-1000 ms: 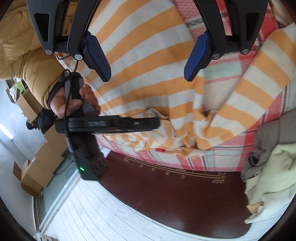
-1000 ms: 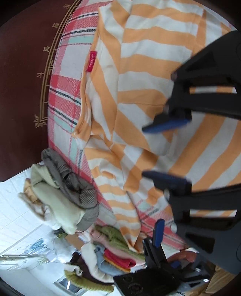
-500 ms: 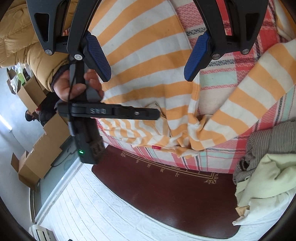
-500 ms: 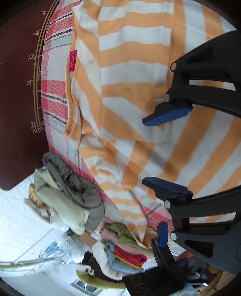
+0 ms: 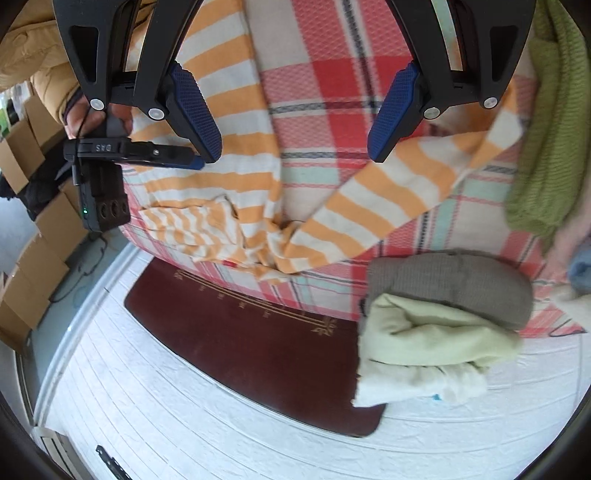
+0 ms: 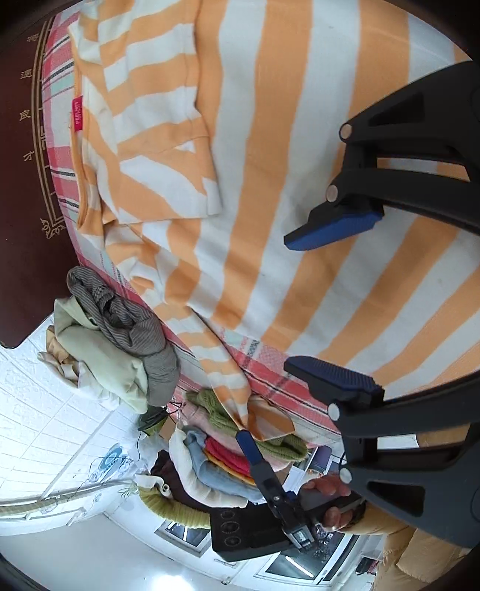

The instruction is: Fold clothes

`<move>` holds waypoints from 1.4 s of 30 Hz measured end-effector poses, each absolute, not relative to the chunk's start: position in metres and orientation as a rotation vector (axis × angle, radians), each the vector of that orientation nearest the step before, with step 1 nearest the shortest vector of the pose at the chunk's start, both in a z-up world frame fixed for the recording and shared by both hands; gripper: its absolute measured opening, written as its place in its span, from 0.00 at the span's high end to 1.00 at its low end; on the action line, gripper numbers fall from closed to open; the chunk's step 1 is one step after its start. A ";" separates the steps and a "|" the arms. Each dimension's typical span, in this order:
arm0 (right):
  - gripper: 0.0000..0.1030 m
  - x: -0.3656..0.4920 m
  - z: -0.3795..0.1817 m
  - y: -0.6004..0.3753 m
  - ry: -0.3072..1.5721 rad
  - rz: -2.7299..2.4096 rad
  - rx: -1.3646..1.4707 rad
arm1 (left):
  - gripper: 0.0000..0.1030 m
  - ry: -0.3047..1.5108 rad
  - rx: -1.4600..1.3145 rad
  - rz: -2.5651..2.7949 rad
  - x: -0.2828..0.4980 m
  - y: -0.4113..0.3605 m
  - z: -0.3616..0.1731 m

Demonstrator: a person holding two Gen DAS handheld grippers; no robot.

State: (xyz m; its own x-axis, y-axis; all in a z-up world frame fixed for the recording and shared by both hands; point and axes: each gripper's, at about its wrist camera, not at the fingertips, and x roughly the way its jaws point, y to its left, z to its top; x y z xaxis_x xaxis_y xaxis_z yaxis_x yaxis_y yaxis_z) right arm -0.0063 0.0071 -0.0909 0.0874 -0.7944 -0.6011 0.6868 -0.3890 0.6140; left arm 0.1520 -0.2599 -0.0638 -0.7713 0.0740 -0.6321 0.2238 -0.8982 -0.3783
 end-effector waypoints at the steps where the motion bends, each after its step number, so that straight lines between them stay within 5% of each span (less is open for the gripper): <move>1: 0.40 -0.005 -0.091 0.008 -0.130 -1.596 1.165 | 0.19 0.661 1.023 -2.788 0.155 -0.261 -0.063; 9: 0.35 0.002 -0.082 0.021 -0.181 -1.599 1.165 | 0.19 0.544 0.937 -2.638 0.198 -0.284 -0.052; 22: 0.34 -0.012 -0.065 0.038 -0.477 -1.608 1.173 | 0.19 0.743 0.908 -2.569 0.235 -0.324 -0.083; 29: 0.29 -0.012 -0.061 0.033 -0.441 -1.643 1.199 | 0.19 0.773 0.943 -2.584 0.229 -0.337 -0.100; 42: 0.29 0.010 -0.084 0.010 -0.346 -1.597 1.249 | 0.19 0.434 1.131 -2.566 0.197 -0.318 -0.126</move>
